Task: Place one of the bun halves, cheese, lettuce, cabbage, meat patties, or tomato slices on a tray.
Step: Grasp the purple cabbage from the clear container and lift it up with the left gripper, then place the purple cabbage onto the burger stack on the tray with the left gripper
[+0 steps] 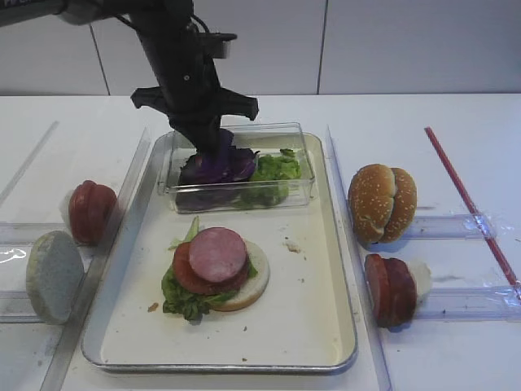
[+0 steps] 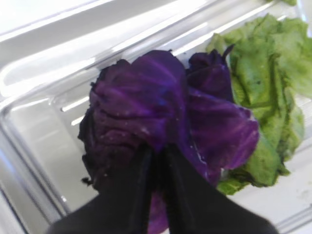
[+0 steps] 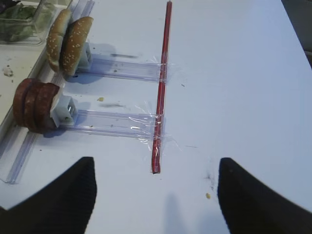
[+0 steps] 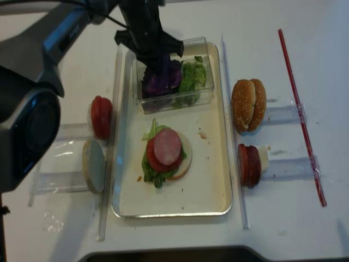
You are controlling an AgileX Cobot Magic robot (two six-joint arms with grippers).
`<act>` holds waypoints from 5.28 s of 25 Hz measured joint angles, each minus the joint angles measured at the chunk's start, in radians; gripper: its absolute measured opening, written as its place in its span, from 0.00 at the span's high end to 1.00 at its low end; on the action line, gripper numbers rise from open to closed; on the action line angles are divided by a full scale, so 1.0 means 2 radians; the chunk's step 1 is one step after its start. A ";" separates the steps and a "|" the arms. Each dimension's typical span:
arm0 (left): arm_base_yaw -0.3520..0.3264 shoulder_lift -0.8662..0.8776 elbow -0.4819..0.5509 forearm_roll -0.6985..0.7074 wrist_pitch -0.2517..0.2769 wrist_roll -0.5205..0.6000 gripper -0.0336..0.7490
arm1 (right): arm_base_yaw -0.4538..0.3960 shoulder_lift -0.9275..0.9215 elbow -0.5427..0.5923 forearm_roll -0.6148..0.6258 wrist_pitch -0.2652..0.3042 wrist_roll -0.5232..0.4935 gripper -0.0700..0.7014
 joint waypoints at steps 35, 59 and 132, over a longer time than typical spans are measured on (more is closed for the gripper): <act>-0.003 -0.212 0.118 -0.003 0.007 -0.021 0.90 | 0.000 0.000 0.000 0.000 0.000 0.000 0.22; -0.121 -0.256 0.244 -0.005 0.004 -0.048 0.90 | 0.000 0.000 0.000 0.000 0.000 0.001 0.22; -0.121 -0.183 0.211 0.034 -0.006 -0.045 0.47 | 0.000 0.000 0.000 0.000 0.000 0.001 0.22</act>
